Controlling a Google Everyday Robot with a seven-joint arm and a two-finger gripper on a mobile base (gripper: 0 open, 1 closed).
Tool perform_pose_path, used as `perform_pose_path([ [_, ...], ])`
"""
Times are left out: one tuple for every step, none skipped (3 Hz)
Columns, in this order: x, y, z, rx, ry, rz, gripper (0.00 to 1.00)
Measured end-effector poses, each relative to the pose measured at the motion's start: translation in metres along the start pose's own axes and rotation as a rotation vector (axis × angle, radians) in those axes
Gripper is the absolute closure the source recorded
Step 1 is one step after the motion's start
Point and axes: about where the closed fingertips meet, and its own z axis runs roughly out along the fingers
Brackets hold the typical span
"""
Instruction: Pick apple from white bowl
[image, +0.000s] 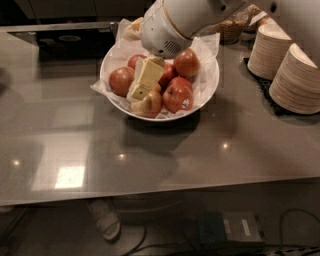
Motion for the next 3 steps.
perform_pose_path([
  [0.003,-0.010,0.009,0.012,0.012,0.002,0.28],
  [0.006,-0.017,0.015,0.021,0.021,0.005,0.28],
  [0.010,-0.021,0.021,0.025,0.024,0.019,0.27],
])
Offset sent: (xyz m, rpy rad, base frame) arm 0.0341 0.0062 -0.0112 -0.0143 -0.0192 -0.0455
